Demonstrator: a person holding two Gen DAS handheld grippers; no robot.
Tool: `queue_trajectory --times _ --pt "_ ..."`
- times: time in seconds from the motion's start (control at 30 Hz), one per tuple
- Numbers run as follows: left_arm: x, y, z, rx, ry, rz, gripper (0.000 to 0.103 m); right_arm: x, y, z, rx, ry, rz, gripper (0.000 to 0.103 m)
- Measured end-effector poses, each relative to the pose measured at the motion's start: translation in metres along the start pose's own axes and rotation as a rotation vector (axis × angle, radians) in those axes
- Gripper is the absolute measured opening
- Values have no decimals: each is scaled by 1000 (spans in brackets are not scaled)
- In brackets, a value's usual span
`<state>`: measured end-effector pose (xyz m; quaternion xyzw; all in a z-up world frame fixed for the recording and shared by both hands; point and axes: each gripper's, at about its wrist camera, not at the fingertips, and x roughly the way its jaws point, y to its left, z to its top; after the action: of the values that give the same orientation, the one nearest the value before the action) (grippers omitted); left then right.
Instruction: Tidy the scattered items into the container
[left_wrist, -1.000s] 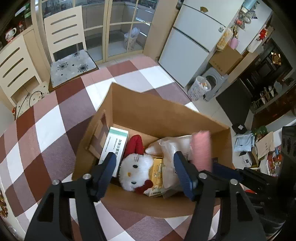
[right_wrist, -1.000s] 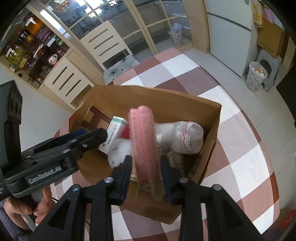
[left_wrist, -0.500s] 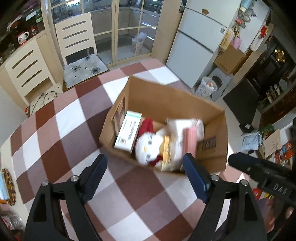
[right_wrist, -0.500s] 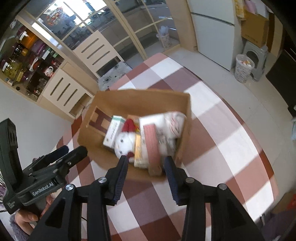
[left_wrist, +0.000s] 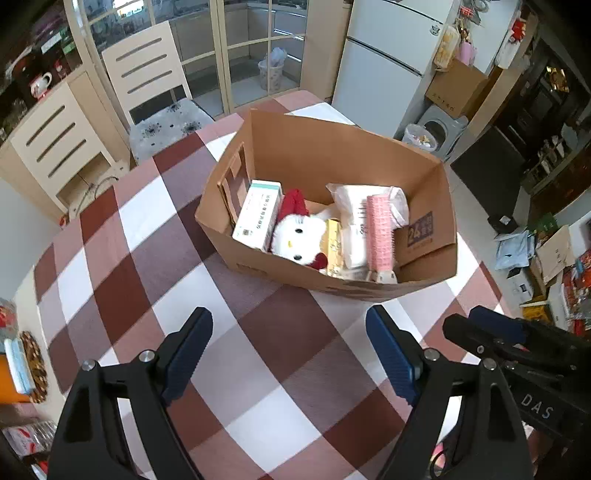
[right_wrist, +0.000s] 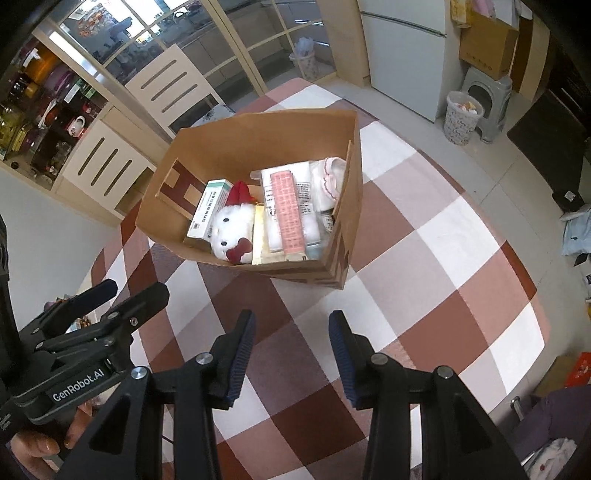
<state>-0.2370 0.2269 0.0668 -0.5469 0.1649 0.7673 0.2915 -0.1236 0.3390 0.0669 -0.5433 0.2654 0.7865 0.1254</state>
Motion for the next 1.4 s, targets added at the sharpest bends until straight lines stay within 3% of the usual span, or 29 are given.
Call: queue_trajectory --times 0.3,0.67,1.4 --pt "2 0 21 28 -3 47 87 3 13 24 -10 -39 -40 42" --pt "18 -8 32 8 52 63 87 12 10 43 -30 -10 -82 42" --pt "23 -1 34 -9 53 97 87 23 23 51 -100 4 -135 42"
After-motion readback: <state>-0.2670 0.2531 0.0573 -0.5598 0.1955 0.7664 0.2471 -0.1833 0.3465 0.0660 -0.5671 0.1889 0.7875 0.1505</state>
